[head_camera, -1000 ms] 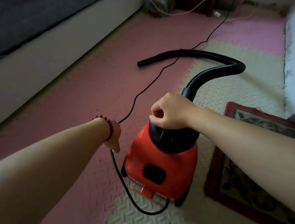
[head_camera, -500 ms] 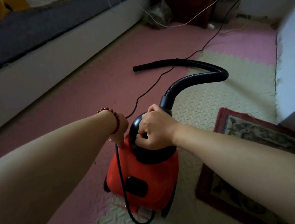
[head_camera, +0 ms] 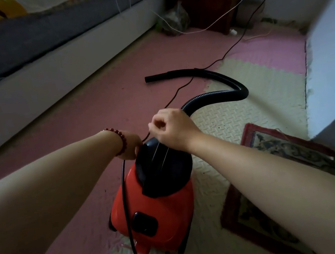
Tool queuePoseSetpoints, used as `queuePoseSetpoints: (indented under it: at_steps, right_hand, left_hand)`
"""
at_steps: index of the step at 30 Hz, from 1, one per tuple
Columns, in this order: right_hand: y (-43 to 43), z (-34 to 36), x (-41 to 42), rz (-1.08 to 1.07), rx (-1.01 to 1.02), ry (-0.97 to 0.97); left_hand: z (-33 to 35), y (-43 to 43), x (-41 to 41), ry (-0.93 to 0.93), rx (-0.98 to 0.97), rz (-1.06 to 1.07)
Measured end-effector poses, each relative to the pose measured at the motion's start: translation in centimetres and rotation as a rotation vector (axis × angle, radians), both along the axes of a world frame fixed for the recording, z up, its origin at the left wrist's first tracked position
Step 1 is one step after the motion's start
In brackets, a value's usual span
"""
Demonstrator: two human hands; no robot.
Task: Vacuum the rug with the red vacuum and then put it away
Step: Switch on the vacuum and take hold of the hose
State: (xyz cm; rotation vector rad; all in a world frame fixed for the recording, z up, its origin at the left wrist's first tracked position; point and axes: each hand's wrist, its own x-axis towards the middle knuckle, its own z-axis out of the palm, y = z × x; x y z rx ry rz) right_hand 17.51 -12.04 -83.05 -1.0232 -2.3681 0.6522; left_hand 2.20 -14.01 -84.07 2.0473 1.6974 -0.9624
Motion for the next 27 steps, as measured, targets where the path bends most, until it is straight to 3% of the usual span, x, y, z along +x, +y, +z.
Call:
queuePoseSetpoints:
  at_steps: [5, 9, 15, 21, 27]
  right_hand:
    - [2.0, -0.7, 1.5, -0.23, -0.248, 0.085]
    - [2.6, -1.8, 2.5, -0.326, -0.373, 0.105]
    - [5.2, -3.4, 4.2, -0.617, -0.65, 0.261]
    - [6.5, -4.3, 6.1, -0.783, -1.005, 0.443]
    - [6.5, -4.6, 6.5, -0.772, -1.097, 0.485]
  left_hand:
    - [-0.2, 2.5, 0.4, -0.162, 0.155, 0.133]
    - [0.5, 4.4, 2.3, -0.443, 0.295, 0.354]
    - [0.1, 6.3, 6.0, -0.835, 0.198, 0.715]
    - [-0.9, 7.0, 7.8, -0.778, 0.247, 0.608]
    - [-0.7, 6.5, 8.5, -0.679, 0.243, 0.556]
